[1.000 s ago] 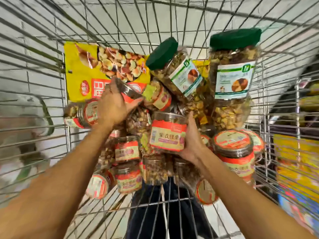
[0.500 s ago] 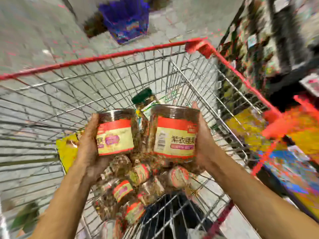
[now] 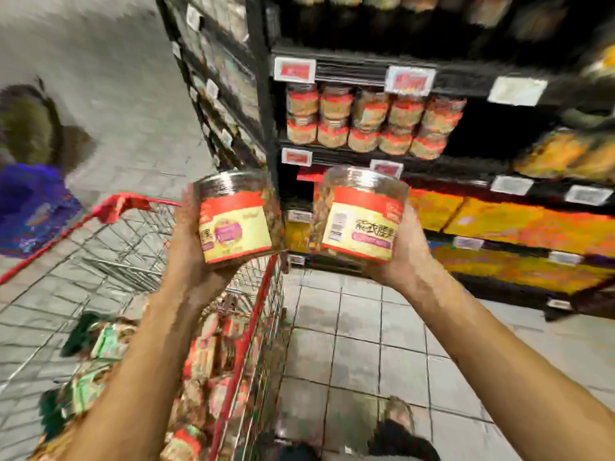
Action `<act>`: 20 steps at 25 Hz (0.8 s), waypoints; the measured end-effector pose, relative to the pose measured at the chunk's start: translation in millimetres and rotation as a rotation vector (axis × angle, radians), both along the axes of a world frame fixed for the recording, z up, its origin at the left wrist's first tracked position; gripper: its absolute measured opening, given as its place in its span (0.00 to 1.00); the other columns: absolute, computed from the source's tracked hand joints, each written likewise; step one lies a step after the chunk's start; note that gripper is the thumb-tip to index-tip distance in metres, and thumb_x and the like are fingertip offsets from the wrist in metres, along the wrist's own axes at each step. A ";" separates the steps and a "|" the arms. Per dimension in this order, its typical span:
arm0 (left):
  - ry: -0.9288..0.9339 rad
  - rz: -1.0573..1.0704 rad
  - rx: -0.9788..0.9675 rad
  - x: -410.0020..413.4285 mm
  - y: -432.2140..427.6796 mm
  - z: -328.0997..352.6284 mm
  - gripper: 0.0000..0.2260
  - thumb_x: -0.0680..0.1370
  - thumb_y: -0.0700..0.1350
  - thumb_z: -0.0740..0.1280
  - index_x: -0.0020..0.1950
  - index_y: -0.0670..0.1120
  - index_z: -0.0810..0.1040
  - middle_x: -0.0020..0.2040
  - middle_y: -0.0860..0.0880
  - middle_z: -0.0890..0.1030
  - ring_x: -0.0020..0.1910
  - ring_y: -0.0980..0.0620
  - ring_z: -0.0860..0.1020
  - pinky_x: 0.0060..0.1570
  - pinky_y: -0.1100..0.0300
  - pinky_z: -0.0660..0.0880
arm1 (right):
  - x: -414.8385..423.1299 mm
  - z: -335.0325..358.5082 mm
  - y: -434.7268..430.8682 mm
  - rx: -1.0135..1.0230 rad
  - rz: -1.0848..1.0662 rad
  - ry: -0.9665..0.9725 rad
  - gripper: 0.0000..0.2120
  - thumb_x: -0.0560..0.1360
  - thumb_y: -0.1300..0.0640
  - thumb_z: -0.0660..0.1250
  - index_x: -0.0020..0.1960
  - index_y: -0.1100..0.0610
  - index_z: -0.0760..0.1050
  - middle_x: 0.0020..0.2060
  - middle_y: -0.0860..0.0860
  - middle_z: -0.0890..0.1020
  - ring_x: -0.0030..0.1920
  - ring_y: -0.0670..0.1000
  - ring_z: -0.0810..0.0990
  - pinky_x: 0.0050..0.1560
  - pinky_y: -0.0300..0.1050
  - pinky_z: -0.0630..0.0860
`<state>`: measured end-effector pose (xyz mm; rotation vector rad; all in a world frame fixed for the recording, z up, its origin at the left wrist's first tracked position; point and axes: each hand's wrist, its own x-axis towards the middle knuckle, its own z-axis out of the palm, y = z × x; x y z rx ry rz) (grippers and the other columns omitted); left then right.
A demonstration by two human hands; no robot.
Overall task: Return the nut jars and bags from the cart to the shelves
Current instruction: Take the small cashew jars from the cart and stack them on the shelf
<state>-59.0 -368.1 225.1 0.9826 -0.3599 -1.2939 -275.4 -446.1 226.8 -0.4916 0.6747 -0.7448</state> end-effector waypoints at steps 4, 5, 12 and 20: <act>-0.053 -0.177 -0.011 -101.9 -55.4 17.6 0.26 0.69 0.65 0.59 0.46 0.47 0.85 0.45 0.48 0.85 0.43 0.50 0.83 0.41 0.53 0.82 | -96.4 5.0 -34.9 0.045 -0.222 0.027 0.35 0.77 0.35 0.46 0.43 0.58 0.84 0.38 0.57 0.85 0.37 0.57 0.85 0.34 0.54 0.82; -0.056 -0.192 -0.032 -124.0 -68.0 13.1 0.26 0.69 0.65 0.58 0.45 0.47 0.85 0.44 0.48 0.85 0.42 0.51 0.84 0.40 0.54 0.82 | -121.6 3.8 -44.9 0.056 -0.240 0.047 0.33 0.76 0.34 0.47 0.46 0.57 0.82 0.39 0.57 0.85 0.39 0.57 0.85 0.35 0.54 0.82; -0.076 -0.241 -0.035 -250.5 -150.7 -15.4 0.26 0.68 0.67 0.58 0.47 0.50 0.86 0.48 0.48 0.85 0.49 0.50 0.83 0.50 0.51 0.80 | -250.2 -12.2 -118.6 0.070 -0.288 0.177 0.31 0.78 0.36 0.49 0.35 0.52 0.83 0.34 0.52 0.84 0.36 0.53 0.84 0.39 0.46 0.79; -0.134 -0.366 -0.051 -306.3 -270.1 -60.4 0.24 0.70 0.65 0.59 0.50 0.50 0.84 0.47 0.49 0.85 0.47 0.51 0.84 0.44 0.57 0.80 | -291.1 -41.6 -204.4 0.099 -0.390 0.204 0.35 0.77 0.35 0.47 0.27 0.52 0.82 0.28 0.49 0.83 0.30 0.50 0.83 0.30 0.42 0.79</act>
